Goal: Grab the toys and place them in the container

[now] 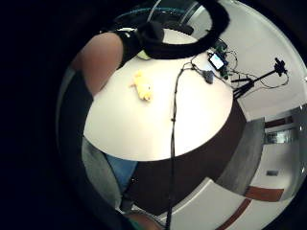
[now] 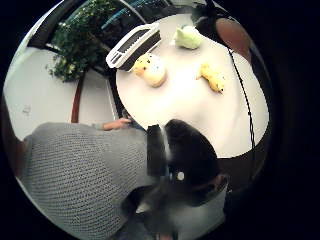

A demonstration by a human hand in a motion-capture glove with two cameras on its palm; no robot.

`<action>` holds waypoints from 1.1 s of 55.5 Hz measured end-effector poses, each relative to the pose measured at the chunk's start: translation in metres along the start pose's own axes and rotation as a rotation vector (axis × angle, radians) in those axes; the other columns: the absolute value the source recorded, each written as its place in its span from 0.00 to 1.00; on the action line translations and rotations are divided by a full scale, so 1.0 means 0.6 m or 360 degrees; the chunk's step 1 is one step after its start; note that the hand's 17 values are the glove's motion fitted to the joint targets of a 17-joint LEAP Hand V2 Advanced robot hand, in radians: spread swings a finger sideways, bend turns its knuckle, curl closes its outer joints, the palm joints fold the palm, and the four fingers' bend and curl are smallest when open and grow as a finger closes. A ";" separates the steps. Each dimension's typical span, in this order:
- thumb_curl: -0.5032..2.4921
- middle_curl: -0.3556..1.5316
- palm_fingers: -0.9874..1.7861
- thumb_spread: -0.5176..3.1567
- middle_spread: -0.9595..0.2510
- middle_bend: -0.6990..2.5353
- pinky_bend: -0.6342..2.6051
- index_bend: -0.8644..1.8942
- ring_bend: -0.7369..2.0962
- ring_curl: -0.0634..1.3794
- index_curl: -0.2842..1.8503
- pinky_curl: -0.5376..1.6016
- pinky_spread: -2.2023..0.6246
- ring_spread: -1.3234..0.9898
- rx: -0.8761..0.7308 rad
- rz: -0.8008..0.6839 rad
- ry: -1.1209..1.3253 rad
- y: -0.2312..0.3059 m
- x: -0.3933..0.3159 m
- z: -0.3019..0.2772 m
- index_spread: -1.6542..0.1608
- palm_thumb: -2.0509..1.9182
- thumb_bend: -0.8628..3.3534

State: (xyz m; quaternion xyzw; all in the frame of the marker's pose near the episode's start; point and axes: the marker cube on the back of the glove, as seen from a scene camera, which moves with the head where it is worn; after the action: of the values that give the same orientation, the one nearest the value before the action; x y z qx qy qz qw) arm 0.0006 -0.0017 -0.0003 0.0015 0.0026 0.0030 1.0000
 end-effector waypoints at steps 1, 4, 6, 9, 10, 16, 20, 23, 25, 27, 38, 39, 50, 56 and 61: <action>0.17 0.20 0.48 0.27 0.72 0.26 0.34 0.41 0.33 0.05 0.16 0.29 0.78 0.54 0.0001 -0.0001 0.0003 -0.001 0.000 0.000 0.83 0.52 0.21; 0.18 0.21 0.47 0.33 0.69 0.26 0.36 0.42 0.33 0.07 0.18 0.32 0.78 0.52 0.0002 -0.0008 0.0010 -0.003 0.000 0.000 0.80 0.52 0.21; 0.18 0.21 0.46 0.37 0.68 0.26 0.36 0.42 0.33 0.08 0.19 0.33 0.78 0.51 -0.0005 -0.0006 0.0007 -0.004 -0.002 -0.001 0.79 0.52 0.21; 0.19 0.22 0.46 0.41 0.66 0.27 0.37 0.42 0.33 0.09 0.20 0.34 0.79 0.50 -0.0008 -0.0001 0.0012 -0.006 -0.002 -0.001 0.77 0.51 0.21; 0.19 0.22 0.46 0.42 0.65 0.27 0.37 0.42 0.33 0.09 0.21 0.34 0.79 0.50 -0.0008 -0.0003 0.0016 -0.006 -0.001 0.000 0.76 0.51 0.21; 0.20 0.24 0.45 0.47 0.64 0.27 0.38 0.42 0.34 0.11 0.22 0.36 0.79 0.49 -0.0023 0.0001 0.0010 -0.009 -0.001 0.003 0.74 0.51 0.20; 0.21 0.25 0.45 0.49 0.63 0.27 0.38 0.42 0.34 0.11 0.23 0.36 0.79 0.48 -0.0036 0.0008 -0.0009 -0.012 -0.002 0.006 0.73 0.51 0.20; 0.21 0.26 0.44 0.50 0.63 0.27 0.38 0.42 0.34 0.12 0.24 0.37 0.79 0.48 -0.0044 0.0005 -0.0019 -0.014 -0.007 0.010 0.73 0.51 0.20; 0.21 0.26 0.44 0.50 0.62 0.27 0.39 0.42 0.35 0.13 0.24 0.37 0.79 0.48 -0.0051 -0.0004 -0.0025 -0.016 -0.010 0.012 0.72 0.51 0.20; 0.21 0.27 0.44 0.51 0.62 0.27 0.39 0.42 0.35 0.13 0.25 0.37 0.79 0.47 -0.0052 -0.0013 -0.0025 -0.021 -0.013 0.013 0.72 0.51 0.20; 0.22 0.29 0.43 0.52 0.62 0.27 0.39 0.42 0.35 0.15 0.27 0.38 0.79 0.47 -0.0036 -0.0069 -0.0044 -0.056 -0.033 0.020 0.71 0.51 0.20; 0.22 0.29 0.43 0.52 0.62 0.27 0.39 0.42 0.35 0.15 0.27 0.38 0.79 0.47 -0.0038 -0.0075 -0.0051 -0.060 -0.036 0.021 0.71 0.51 0.20; 0.23 0.30 0.43 0.53 0.61 0.27 0.39 0.42 0.36 0.17 0.29 0.39 0.79 0.46 -0.0108 -0.0231 -0.0252 -0.169 -0.092 0.034 0.71 0.51 0.20; 0.24 0.31 0.40 0.53 0.62 0.26 0.41 0.38 0.38 0.19 0.29 0.40 0.79 0.46 -0.0209 -0.0407 -0.0251 -0.271 -0.183 0.060 0.71 0.51 0.20; 0.24 0.30 0.38 0.53 0.63 0.26 0.44 0.36 0.40 0.20 0.28 0.41 0.79 0.47 -0.0272 -0.0525 -0.0167 -0.319 -0.233 0.076 0.72 0.51 0.20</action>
State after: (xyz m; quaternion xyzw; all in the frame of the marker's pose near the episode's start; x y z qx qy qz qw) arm -0.1377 -0.1940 0.0455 -0.0838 -0.0495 -0.1609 0.9821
